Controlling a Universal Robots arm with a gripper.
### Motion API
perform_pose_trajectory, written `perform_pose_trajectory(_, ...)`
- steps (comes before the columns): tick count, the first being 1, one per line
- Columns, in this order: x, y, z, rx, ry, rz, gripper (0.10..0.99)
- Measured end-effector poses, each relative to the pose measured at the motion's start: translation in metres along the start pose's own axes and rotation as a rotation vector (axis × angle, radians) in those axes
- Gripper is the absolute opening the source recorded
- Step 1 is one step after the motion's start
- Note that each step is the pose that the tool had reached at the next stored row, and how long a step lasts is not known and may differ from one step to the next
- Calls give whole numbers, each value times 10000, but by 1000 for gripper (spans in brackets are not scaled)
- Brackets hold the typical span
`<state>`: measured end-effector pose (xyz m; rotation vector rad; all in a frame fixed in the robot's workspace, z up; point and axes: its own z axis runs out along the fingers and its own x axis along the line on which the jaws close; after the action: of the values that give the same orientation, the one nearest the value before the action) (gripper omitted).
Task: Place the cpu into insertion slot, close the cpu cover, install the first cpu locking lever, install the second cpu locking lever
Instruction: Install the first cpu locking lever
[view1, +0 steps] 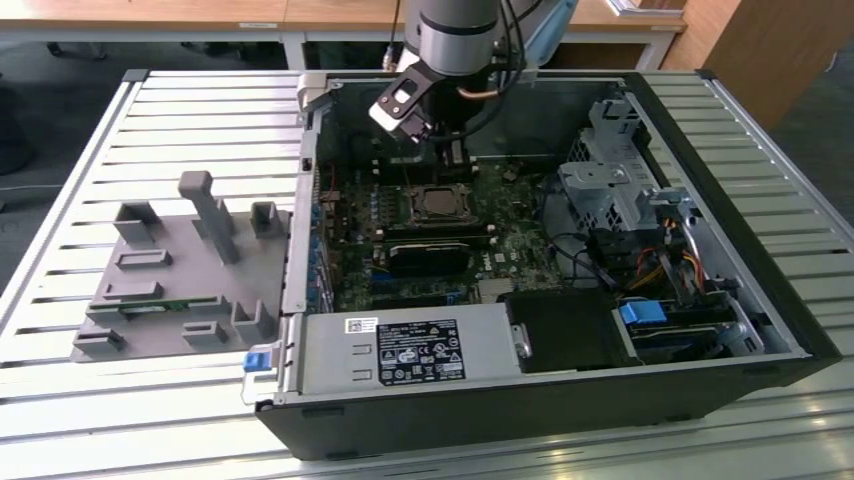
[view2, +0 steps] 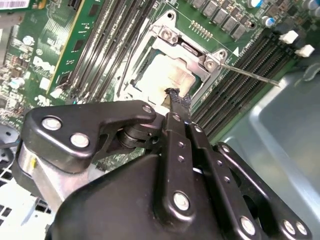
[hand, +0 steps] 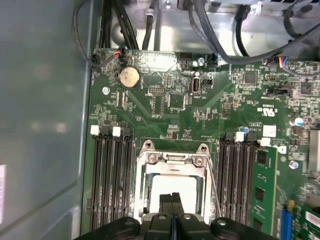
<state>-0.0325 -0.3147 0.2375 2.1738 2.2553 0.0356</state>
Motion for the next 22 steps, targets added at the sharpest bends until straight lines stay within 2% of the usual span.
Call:
perform_pose_trajectory(7,2,5,-222,-1,1,-1,106)
perform_pose_trajectory(9,2,6,-259,-1,-5,-9,106)
perform_pose_trajectory(13,3,7,-281,0,-15,-335,106)
perform_pose_trajectory(22,3,6,-282,15,16,-1910,106)
